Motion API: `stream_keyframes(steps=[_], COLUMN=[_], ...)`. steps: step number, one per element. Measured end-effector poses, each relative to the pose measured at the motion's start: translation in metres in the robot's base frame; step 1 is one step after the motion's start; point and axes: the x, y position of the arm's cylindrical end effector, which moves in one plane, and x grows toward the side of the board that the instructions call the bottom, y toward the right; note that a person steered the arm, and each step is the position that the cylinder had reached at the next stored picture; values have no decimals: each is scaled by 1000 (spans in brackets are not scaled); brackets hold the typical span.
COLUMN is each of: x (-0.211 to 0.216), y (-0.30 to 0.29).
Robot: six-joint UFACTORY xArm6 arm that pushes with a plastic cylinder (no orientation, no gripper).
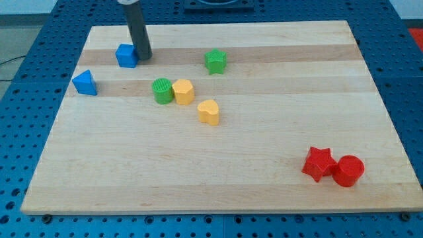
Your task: Push the blue cube to the top left of the blue triangle
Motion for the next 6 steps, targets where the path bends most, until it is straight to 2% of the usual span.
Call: stream_keyframes(steps=[1,4,5,6], x=[0,-1,-21,-19], y=[-27,-54,-59,-72])
